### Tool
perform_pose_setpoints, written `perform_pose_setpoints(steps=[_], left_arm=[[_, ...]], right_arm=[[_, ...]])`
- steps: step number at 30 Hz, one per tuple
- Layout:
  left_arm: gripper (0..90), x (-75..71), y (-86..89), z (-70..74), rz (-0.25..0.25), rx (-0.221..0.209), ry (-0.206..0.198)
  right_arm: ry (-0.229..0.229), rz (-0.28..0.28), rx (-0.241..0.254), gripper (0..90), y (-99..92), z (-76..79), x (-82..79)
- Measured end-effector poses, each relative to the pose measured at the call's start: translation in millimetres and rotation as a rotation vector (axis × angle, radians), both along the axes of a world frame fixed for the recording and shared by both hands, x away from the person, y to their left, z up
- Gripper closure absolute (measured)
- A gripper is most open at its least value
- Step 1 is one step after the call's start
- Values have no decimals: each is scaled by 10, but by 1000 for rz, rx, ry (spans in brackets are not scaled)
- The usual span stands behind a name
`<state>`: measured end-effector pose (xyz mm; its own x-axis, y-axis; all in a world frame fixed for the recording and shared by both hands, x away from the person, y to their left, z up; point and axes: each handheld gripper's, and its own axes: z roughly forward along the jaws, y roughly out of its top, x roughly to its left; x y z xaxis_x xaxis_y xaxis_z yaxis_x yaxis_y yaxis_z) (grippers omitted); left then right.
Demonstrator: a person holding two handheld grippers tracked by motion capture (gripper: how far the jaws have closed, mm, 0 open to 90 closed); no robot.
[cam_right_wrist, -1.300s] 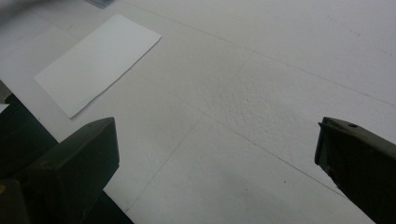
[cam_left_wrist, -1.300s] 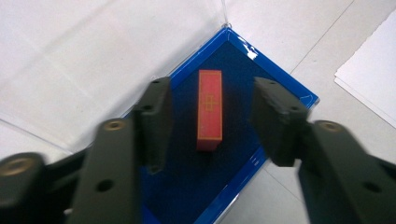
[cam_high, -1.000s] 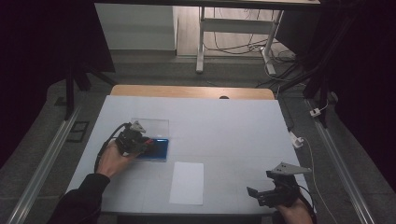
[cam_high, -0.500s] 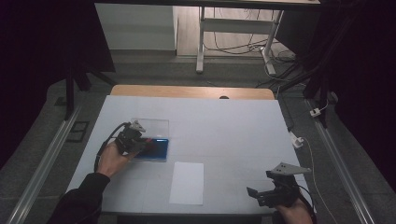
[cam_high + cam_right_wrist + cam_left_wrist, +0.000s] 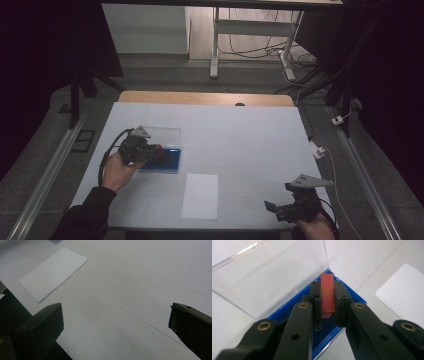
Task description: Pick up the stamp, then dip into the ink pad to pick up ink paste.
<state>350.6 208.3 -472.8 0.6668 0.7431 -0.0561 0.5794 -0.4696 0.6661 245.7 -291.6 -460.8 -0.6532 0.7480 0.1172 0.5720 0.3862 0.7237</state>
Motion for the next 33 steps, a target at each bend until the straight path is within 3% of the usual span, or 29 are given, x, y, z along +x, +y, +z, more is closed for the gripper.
perform_pose_setpoints(steps=[8, 18, 22, 26, 29, 33], left_arm=[[797, -93, 25, 61, 7, -9, -35], [798, -92, 11, 48, 31, -21, -6], [798, -67, 23, 35, 44, -47, 20], [798, -56, 34, 39, 47, -72, 20], [798, -53, 20, 29, 44, -55, 14], [798, -16, -20, -19, 51, -29, 39]], right_arm=[[-5, -2, 9, 3, -4, -2, 0], [-3, -2, 12, 3, -6, 0, 0], [-2, 3, 5, 3, -3, -2, 4], [0, -3, 10, 3, -7, 1, 2], [0, 0, 8, 3, -6, -1, 4], [0, 0, 3, 3, -5, -1, 7]])
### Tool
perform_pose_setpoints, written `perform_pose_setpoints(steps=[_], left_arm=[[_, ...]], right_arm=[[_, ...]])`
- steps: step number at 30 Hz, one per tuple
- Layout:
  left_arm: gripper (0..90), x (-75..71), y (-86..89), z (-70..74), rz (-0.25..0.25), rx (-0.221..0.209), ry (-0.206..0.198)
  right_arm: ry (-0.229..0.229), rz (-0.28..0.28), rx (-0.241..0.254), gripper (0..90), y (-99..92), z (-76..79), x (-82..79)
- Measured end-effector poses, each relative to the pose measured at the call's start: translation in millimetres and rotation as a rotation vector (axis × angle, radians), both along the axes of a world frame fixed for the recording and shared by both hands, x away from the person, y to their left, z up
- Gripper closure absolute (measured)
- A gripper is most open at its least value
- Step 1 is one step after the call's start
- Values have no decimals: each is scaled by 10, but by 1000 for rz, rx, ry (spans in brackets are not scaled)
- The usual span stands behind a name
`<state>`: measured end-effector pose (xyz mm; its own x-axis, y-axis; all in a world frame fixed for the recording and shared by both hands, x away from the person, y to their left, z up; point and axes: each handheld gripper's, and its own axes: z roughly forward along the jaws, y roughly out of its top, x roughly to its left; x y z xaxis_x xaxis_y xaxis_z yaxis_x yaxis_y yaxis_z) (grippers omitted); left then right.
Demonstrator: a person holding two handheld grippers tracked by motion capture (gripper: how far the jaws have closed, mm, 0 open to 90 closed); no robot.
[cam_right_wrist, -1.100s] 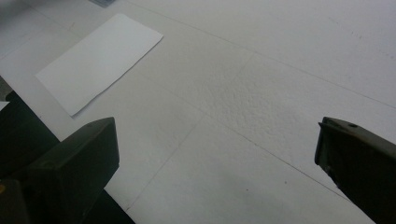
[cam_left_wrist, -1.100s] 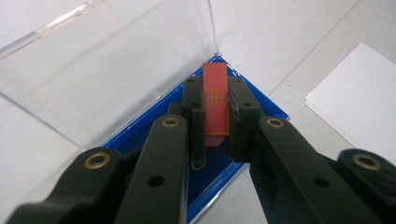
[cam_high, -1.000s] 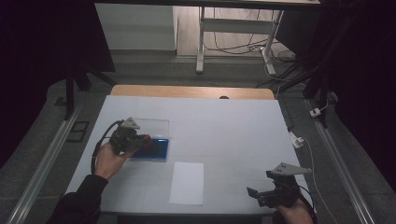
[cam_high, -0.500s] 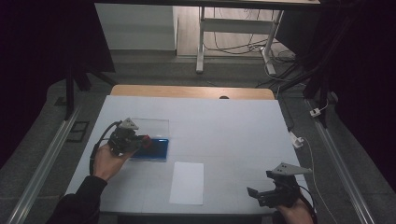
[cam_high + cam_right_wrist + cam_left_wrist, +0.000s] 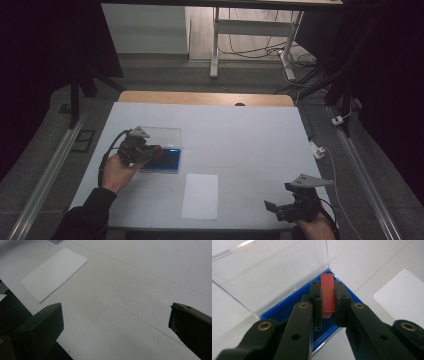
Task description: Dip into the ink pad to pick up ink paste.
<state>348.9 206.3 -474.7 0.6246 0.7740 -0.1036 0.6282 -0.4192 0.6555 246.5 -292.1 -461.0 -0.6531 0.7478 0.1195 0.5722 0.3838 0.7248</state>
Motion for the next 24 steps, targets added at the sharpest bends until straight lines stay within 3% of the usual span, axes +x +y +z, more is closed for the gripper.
perform_pose_setpoints(steps=[10, 24], left_arm=[[798, 61, -50, -74, 17, 38, 49], [798, 134, -60, -184, 44, 91, 64]], right_arm=[[8, 2, 6, 3, -4, 0, 4], [5, 2, 6, 3, 3, -5, 5]])
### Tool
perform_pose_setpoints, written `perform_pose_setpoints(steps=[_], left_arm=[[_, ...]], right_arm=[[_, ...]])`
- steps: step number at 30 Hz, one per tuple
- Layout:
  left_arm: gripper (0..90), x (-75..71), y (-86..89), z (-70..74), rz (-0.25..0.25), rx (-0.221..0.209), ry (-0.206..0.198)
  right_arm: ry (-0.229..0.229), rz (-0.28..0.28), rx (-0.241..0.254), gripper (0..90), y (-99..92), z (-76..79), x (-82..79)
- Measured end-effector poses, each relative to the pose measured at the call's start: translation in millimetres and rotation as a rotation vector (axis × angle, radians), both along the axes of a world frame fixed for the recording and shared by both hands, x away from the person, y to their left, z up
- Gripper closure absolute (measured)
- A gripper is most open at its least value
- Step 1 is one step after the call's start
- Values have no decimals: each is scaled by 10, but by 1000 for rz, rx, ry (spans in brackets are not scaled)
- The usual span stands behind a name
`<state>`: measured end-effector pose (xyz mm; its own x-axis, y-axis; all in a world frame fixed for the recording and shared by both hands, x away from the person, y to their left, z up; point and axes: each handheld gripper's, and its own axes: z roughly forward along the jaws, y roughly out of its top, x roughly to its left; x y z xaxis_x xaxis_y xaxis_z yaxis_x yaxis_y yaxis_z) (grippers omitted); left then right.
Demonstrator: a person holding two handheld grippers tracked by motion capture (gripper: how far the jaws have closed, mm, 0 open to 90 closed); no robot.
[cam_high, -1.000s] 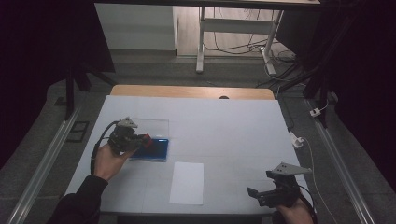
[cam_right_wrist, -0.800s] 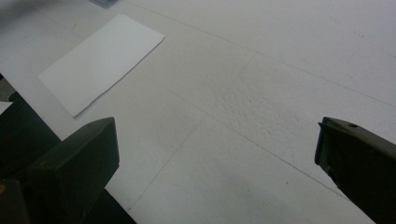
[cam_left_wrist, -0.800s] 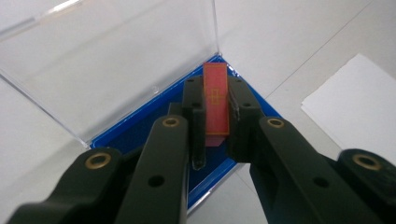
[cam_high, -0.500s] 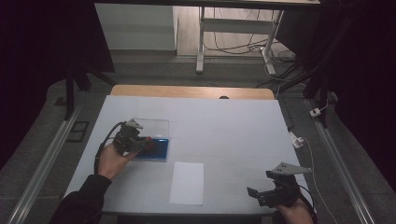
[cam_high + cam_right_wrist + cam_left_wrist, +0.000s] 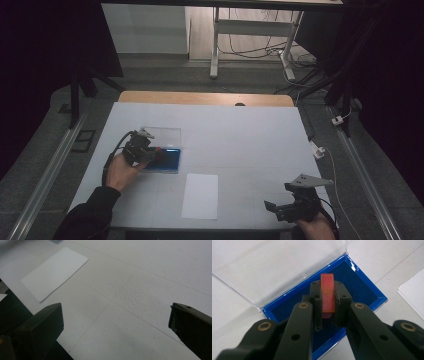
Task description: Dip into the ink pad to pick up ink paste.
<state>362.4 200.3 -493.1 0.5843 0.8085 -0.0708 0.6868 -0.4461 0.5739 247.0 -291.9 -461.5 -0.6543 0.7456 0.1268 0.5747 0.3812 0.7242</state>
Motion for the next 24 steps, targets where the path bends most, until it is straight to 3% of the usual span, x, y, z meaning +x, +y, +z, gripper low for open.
perform_pose_setpoints(steps=[12, 18, 21, 24], left_arm=[[799, 21, -51, -31, -8, 44, 21], [802, 47, 12, -61, 8, -16, 49], [802, 27, -1, -67, 7, -6, 36], [803, -6, -49, -66, 4, 30, 12]], right_arm=[[2, 1, -1, 3, 2, 1, 0], [3, 1, -5, 3, 8, -1, 0], [2, 2, -8, 3, 10, -1, 2], [2, 3, -14, 3, 11, -1, 6]])
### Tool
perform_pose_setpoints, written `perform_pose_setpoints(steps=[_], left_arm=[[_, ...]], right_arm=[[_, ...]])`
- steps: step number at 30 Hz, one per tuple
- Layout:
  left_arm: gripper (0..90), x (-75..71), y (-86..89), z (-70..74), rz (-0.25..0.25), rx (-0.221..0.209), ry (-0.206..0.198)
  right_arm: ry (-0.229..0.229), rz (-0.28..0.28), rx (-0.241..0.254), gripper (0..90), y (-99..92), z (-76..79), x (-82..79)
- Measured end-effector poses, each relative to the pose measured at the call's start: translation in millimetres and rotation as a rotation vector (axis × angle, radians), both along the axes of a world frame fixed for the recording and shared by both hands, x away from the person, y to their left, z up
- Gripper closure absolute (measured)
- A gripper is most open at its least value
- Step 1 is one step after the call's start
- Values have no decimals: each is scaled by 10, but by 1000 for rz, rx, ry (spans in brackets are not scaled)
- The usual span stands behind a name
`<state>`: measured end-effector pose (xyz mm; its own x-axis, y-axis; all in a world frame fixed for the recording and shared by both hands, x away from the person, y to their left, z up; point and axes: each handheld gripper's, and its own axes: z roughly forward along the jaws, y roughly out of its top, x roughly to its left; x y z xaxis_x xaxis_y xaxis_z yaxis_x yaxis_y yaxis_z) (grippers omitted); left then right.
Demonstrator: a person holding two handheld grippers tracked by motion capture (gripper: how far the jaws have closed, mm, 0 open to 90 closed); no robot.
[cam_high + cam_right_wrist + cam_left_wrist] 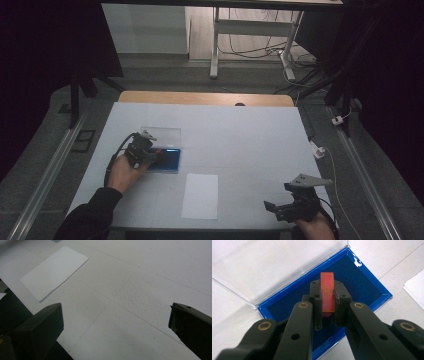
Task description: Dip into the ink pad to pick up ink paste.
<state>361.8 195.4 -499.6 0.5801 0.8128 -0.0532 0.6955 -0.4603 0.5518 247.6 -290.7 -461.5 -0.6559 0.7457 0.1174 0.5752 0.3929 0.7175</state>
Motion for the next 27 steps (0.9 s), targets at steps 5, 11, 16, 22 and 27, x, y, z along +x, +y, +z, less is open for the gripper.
perform_pose_setpoints(steps=[5, 11, 16, 22, 27], left_arm=[[803, 22, 61, -15, 15, -52, 23], [803, 1, 25, -12, 12, -25, 5], [802, 15, 74, -22, 18, -64, 20], [801, 25, 97, -15, 24, -79, 29], [799, 12, 99, 35, 31, -65, 19]], right_arm=[[2, 0, 0, 3, 2, 0, 0], [5, 0, 3, 3, 5, 0, 2], [3, 2, 2, 3, 6, 0, 2], [0, 1, 0, 3, 1, 0, 3], [-3, 2, 5, 3, -1, -1, -1]])
